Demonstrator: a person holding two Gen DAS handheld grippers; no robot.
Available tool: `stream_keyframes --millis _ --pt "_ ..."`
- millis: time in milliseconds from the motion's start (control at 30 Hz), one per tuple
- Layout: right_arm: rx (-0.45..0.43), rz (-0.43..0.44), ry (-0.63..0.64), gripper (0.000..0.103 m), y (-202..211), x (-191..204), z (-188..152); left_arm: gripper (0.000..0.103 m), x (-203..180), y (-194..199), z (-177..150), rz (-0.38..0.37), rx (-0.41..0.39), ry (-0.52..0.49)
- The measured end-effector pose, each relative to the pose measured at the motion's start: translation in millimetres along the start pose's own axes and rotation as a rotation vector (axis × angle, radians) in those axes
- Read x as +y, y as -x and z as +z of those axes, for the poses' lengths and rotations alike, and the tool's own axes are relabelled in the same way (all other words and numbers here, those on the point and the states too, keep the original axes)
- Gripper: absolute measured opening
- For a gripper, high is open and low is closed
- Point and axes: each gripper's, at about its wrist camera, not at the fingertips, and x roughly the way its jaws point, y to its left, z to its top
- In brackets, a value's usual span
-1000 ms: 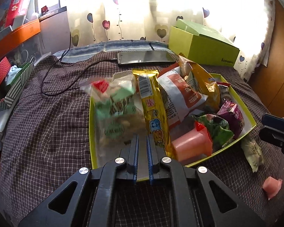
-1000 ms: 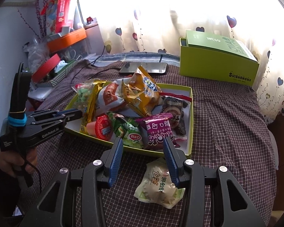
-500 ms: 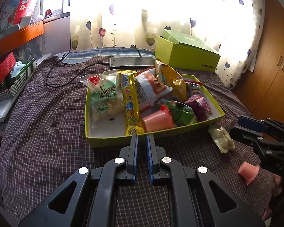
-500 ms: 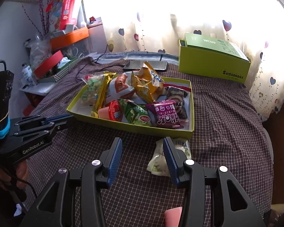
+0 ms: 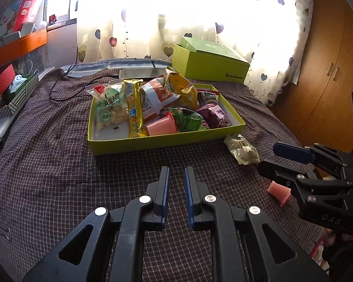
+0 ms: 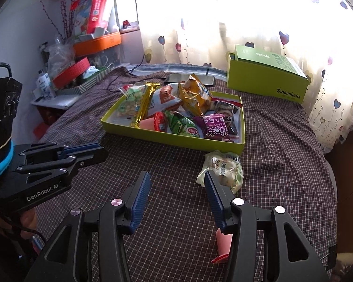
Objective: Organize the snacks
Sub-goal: 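Move both open tools toward the pink cup and clear bag on the bed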
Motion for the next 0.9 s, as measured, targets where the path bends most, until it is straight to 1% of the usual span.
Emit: stream_keyframes --millis 100,233,533,600,667,900 --pt "0.0 0.0 0.0 0.049 3 0 -3 0.013 -3 1 -3 -0.006 0.006 -0.002" --pt "-0.001 0.0 -0.002 0.049 4 -1 -5 0.02 -6 3 -6 -0.016 0.007 -0.003" --pt "0.0 -0.005 -0.013 0.05 7 -5 -8 0.022 -12 1 -5 -0.033 0.012 -0.012" --pt "-0.001 -0.008 -0.02 0.05 9 -7 -10 0.026 -13 0 -5 -0.038 0.016 -0.014" --pt "-0.001 -0.013 -0.028 0.05 10 -12 -12 0.041 -14 -1 -6 -0.047 0.017 -0.013" --pt "-0.009 -0.05 -0.073 0.05 19 -31 -19 0.042 -23 -5 -4 -0.072 0.024 -0.025"
